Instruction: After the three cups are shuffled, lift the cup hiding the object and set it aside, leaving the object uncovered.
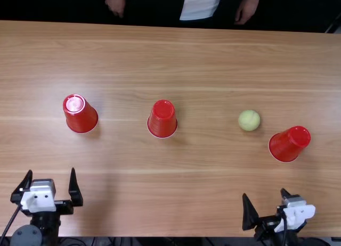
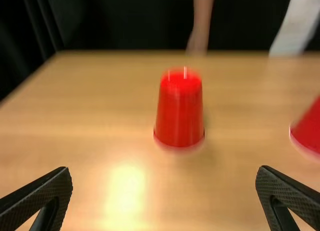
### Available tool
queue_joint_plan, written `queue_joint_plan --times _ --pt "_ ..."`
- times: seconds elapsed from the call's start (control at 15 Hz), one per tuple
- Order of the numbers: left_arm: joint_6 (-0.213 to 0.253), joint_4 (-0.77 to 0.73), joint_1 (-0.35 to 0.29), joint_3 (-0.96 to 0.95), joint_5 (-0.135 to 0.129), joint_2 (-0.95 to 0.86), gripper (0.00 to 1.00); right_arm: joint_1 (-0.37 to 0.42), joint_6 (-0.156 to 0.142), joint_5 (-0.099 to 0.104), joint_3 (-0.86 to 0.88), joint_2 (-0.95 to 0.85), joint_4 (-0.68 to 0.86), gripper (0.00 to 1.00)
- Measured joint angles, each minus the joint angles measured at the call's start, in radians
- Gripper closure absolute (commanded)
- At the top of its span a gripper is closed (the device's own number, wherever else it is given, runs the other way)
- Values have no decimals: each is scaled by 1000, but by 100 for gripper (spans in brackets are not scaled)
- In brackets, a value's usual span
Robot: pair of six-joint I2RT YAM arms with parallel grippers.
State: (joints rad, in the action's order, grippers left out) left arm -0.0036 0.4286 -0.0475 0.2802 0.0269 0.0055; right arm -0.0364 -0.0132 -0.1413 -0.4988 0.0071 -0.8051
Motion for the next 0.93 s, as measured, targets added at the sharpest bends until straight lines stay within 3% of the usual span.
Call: queue_joint_plan --times 0.13,0.27,0.33,0.47,0.6,0.67,0.93 --pt "0 -167 0 -97 -2 0 0 0 0 4 59 0 263 0" --pt "0 -207 0 -163 -6 0 0 0 0 16 200 0 644 0" --pt "2 -214 0 -177 -8 0 0 0 0 35 267 0 776 0" --pt "2 -275 0 -226 -38 0 0 0 0 100 394 0 961 0" --pt "3 -348 0 -252 -74 2 0 0 0 137 459 0 1004 0" --pt "3 -355 0 -255 -87 2 0 0 0 145 473 0 976 0" --pt "2 -357 0 -256 -99 2 0 0 2 157 481 0 894 0"
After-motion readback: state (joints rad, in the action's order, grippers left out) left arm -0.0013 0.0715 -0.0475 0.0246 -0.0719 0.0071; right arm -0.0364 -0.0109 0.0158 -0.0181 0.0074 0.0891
